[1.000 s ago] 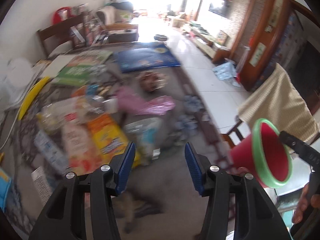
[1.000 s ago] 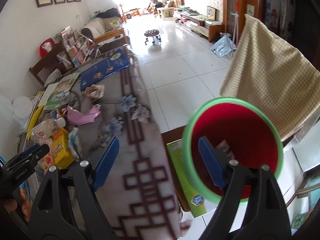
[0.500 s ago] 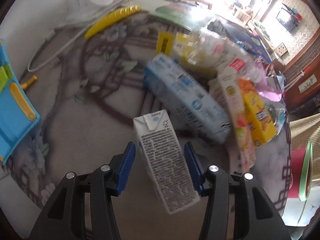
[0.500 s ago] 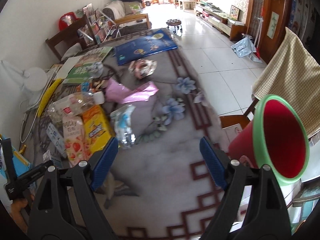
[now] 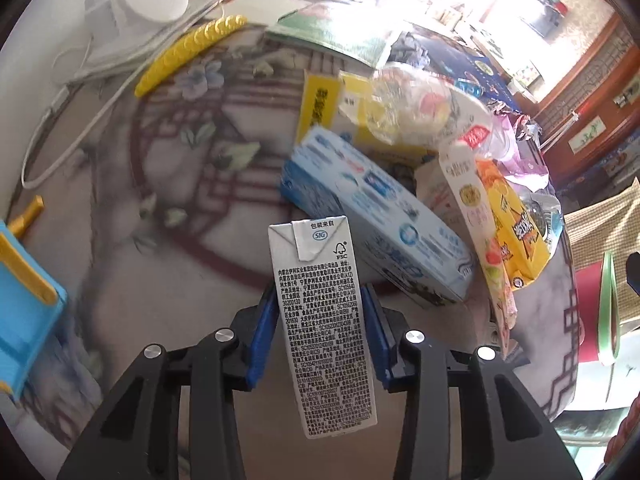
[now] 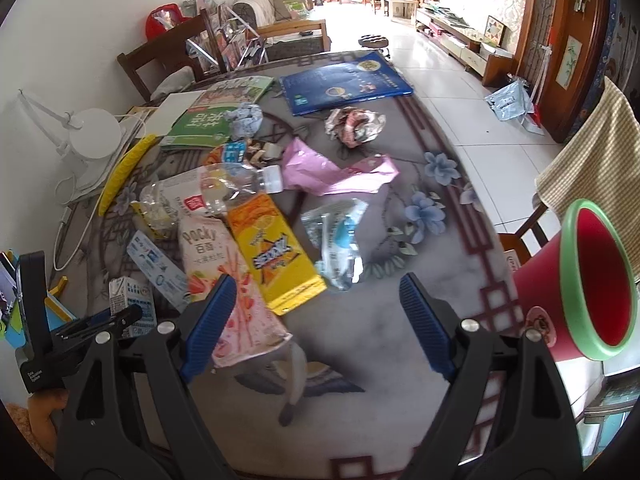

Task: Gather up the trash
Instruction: 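Lower left tool to the table and grasp the white milk carton, then grasp the blue toothpaste box with right tool while left tool holds the carton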

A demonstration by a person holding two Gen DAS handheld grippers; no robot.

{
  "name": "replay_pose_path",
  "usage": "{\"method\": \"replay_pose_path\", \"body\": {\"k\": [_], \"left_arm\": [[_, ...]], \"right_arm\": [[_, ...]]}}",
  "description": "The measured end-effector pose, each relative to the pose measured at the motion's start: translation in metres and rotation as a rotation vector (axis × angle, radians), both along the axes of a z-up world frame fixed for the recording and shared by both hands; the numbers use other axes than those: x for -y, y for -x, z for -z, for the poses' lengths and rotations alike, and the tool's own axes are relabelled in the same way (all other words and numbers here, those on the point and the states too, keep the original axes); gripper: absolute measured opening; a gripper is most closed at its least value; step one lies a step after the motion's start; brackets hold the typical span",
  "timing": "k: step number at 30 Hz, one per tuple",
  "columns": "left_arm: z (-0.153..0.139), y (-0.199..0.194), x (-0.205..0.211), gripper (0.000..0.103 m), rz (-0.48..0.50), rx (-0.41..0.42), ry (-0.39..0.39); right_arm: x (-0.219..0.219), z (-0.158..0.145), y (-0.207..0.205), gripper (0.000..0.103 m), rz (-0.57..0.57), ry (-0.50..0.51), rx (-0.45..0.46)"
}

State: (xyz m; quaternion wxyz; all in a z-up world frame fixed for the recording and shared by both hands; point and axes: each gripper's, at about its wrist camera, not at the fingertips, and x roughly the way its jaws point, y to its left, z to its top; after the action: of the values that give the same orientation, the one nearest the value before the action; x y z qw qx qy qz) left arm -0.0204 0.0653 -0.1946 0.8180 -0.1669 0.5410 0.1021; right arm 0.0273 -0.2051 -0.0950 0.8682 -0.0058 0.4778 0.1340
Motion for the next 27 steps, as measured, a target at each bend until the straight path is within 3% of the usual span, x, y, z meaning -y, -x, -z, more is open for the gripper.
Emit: {"method": "replay_pose_path", "body": {"k": [6,9,13,14,20,24,27], "left_arm": [[-0.007,-0.003,-0.014,0.038,0.025,0.013,-0.01],[-0.01,-0.003,-0.023,0.038,0.025,0.023,-0.017],[-0.012,0.0,-0.037,0.038,0.002,0.033,-0.023],[-0.012,0.002,-0.04,0.038,-0.007,0.035,-0.021],[-0.009,0.013,-0.066,0.038,-0.079,0.032,-0.01],[-0.007,0.017,-0.079,0.038,-0.115,0.031,0.002],[-0.005,0.018,-0.086,0.038,-0.134,0.032,0.003]], "right_arm": [[-0.042,0.024,-0.007,0.081,-0.087,-0.072,-0.095],[-0.076,0.029,-0.01,0.074,-0.181,-0.068,-0.11],[-0.121,0.035,-0.017,0.048,-0.32,-0.059,-0.136],[-0.131,0.037,-0.019,0.047,-0.349,-0.054,-0.14],[-0.193,0.056,-0.027,0.047,-0.519,0.024,-0.195],[-0.209,0.076,-0.032,0.047,-0.545,0.084,-0.243],[-0.21,0.076,-0.03,0.051,-0.549,0.107,-0.223]]}}
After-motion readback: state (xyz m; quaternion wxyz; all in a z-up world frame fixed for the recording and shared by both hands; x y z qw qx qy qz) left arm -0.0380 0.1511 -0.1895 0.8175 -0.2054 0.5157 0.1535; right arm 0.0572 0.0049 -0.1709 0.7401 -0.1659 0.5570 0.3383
